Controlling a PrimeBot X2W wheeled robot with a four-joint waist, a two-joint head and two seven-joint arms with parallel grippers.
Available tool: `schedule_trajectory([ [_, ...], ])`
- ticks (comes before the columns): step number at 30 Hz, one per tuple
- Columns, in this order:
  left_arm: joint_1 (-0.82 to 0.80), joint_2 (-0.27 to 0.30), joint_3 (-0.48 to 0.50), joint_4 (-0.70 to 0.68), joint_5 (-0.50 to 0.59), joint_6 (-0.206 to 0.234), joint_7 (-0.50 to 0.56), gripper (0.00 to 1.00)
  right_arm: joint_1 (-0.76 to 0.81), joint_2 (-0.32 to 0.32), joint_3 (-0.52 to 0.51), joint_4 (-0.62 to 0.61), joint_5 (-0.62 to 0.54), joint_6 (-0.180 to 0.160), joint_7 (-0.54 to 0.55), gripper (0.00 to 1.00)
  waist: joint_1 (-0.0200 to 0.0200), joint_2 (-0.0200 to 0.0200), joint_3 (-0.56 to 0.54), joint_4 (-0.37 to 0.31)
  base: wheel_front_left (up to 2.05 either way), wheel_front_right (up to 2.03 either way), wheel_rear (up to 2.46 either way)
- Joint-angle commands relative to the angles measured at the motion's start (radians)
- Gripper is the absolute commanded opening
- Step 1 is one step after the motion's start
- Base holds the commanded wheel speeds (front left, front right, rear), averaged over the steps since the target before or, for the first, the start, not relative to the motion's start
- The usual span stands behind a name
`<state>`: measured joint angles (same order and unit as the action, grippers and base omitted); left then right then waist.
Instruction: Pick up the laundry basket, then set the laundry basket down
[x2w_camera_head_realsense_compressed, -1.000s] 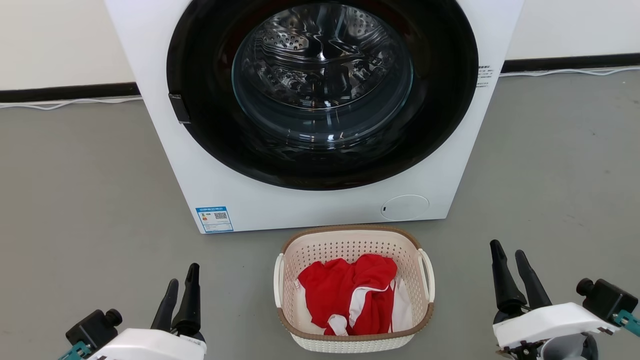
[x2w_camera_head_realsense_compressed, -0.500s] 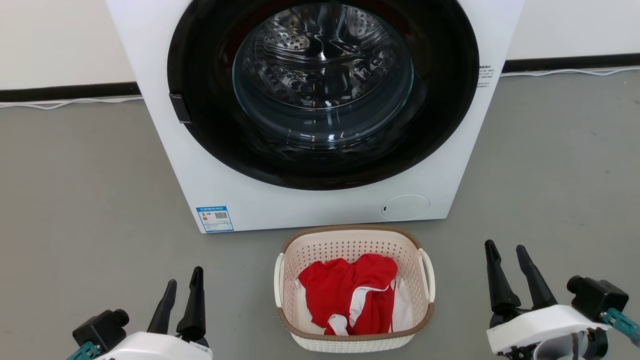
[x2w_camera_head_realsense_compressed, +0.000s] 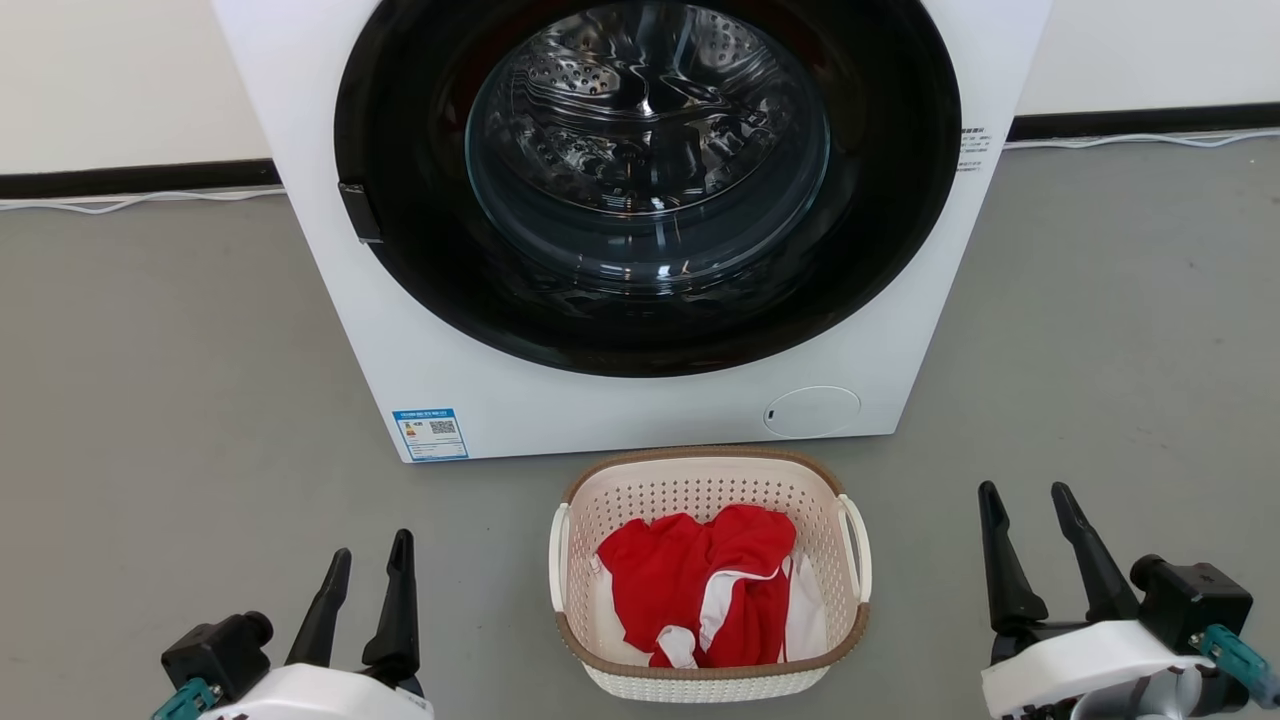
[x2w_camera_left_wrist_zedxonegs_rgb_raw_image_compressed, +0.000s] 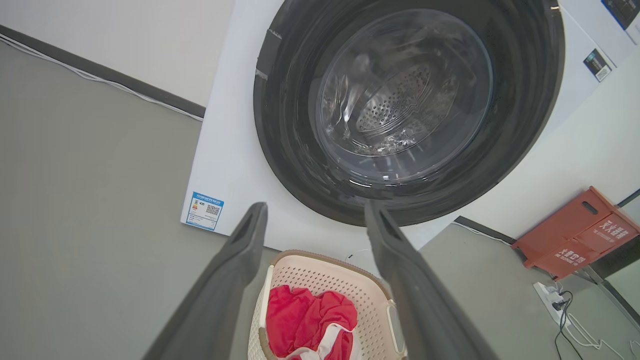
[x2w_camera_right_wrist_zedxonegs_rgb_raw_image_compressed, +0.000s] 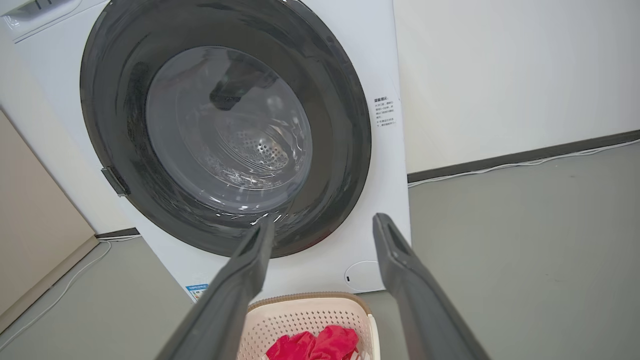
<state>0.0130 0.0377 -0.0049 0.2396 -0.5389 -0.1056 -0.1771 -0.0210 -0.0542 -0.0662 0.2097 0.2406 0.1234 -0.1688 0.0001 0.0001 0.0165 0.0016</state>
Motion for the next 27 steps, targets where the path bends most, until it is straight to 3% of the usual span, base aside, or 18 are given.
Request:
schedule_trajectory([
  [1, -0.018, 0.01, 0.019, -0.031, 0.035, 0.006, -0.014, 1.0, -0.011, -0.005, 0.01, -0.032, -0.044, 0.006, -0.023, 1.0, 0.0, -0.0001, 0.0, 0.001, 0.0, 0.0, 0.0],
  [19, -0.013, 0.012, 0.015, -0.037, 0.229, 0.01, -0.067, 1.0, -0.018, 0.004, -0.061, 0.018, -0.289, 0.007, -0.075, 1.0, 0.0, -0.0001, 0.001, 0.001, 0.0, 0.0, 0.0],
  [27, -0.01, 0.013, 0.022, -0.031, 0.294, 0.007, -0.085, 1.0, -0.022, 0.004, -0.069, 0.029, -0.335, 0.007, -0.093, 1.0, 0.0, -0.0001, 0.001, -0.002, 0.0, 0.0, 0.0],
])
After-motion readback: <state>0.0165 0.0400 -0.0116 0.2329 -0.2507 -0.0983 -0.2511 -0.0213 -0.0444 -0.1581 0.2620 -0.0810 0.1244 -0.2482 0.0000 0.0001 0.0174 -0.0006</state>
